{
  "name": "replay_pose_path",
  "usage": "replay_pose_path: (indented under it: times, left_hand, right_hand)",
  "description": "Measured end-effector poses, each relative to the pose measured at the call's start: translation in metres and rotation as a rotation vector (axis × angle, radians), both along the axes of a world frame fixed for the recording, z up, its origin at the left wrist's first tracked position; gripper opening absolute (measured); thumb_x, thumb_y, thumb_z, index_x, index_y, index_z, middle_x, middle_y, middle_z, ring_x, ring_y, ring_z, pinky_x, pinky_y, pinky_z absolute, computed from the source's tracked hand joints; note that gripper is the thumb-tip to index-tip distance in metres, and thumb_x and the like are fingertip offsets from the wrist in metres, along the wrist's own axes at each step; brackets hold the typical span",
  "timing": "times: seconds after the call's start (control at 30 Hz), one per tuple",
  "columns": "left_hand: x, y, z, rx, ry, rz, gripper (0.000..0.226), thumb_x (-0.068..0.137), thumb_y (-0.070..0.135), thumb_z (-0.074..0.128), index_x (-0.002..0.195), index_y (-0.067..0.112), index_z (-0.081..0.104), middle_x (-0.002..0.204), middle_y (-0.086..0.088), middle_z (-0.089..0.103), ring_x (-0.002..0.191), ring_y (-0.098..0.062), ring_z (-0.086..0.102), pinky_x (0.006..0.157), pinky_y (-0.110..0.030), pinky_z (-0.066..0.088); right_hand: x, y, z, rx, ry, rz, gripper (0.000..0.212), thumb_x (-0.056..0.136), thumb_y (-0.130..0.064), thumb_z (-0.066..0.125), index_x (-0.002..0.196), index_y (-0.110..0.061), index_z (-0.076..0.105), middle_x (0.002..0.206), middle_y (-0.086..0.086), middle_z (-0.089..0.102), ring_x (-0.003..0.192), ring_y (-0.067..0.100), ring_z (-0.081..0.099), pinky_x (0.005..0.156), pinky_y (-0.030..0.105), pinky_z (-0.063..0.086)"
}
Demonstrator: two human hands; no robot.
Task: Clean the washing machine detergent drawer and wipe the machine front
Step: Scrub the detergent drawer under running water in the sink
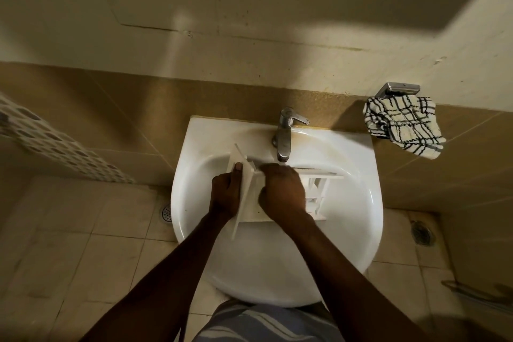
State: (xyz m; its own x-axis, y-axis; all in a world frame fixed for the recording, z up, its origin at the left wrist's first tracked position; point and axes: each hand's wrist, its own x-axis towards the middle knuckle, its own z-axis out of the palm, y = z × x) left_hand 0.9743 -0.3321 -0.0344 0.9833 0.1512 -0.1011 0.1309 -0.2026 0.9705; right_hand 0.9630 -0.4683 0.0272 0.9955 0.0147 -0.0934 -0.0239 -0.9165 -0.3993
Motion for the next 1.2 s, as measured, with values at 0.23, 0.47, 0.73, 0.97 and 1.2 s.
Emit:
replay_pose_path:
  times: [0.23, 0.47, 0.73, 0.97, 1.2]
  left_hand:
    - [0.004, 0.001, -0.004, 0.026, 0.014, 0.020, 0.049, 0.103, 0.030, 0.042, 0.059, 0.018, 0.059, 0.057, 0.000, 0.060, 0.052, -0.005, 0.060, 0.059, -0.023, 0.051]
    - [0.004, -0.001, -0.003, -0.041, 0.035, 0.014, 0.043, 0.094, 0.044, 0.040, 0.069, 0.020, 0.065, 0.065, -0.001, 0.066, 0.059, -0.005, 0.066, 0.068, -0.031, 0.055]
    - [0.001, 0.001, -0.011, -0.028, 0.025, 0.018, 0.050, 0.095, 0.055, 0.043, 0.069, 0.019, 0.065, 0.066, -0.006, 0.068, 0.064, -0.020, 0.068, 0.067, -0.036, 0.058]
    - [0.002, -0.001, -0.010, -0.019, 0.037, 0.036, 0.044, 0.099, 0.038, 0.042, 0.066, 0.018, 0.064, 0.059, 0.005, 0.064, 0.054, -0.003, 0.063, 0.062, -0.028, 0.054]
    - [0.001, -0.001, -0.006, -0.007, 0.013, 0.026, 0.044, 0.100, 0.042, 0.041, 0.068, 0.022, 0.065, 0.065, -0.002, 0.067, 0.060, -0.003, 0.066, 0.061, -0.016, 0.052]
  right_hand:
    - [-0.001, -0.088, -0.011, -0.022, -0.002, -0.037, 0.060, 0.072, 0.000, 0.062, 0.128, -0.020, 0.065, 0.131, 0.001, 0.064, 0.124, 0.023, 0.055, 0.111, 0.029, 0.034]
    - [0.000, -0.038, -0.011, -0.048, -0.044, -0.204, 0.047, 0.068, -0.012, 0.048, 0.109, -0.011, 0.070, 0.102, 0.013, 0.071, 0.102, 0.034, 0.061, 0.097, 0.035, 0.045]
    - [-0.004, -0.062, -0.017, 0.082, -0.095, 0.047, 0.065, 0.066, 0.004, 0.052, 0.125, -0.017, 0.066, 0.126, 0.005, 0.067, 0.119, 0.026, 0.058, 0.108, 0.029, 0.035]
    - [0.005, -0.067, -0.016, -0.084, -0.056, -0.201, 0.055, 0.072, -0.017, 0.031, 0.109, -0.011, 0.073, 0.102, 0.012, 0.073, 0.099, 0.034, 0.064, 0.094, 0.036, 0.047]
    - [-0.007, -0.024, -0.001, 0.120, -0.113, 0.116, 0.058, 0.075, -0.005, 0.044, 0.128, -0.019, 0.064, 0.125, 0.005, 0.067, 0.119, 0.027, 0.057, 0.109, 0.037, 0.039]
